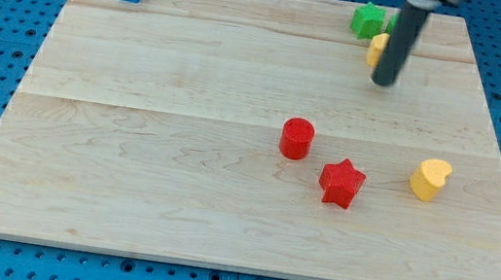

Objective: Move the yellow heart to the left side of the yellow hexagon

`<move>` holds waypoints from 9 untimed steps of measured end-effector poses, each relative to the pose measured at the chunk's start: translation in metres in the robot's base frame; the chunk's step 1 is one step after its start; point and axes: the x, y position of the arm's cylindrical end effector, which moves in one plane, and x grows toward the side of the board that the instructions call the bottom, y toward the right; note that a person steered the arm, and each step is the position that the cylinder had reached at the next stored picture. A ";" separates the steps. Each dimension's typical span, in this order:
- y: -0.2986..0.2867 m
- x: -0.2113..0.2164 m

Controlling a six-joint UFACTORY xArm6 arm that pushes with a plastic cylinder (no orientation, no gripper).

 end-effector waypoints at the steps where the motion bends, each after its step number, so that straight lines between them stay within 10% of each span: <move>1: -0.007 -0.008; 4: 0.123 0.193; 9: -0.106 0.103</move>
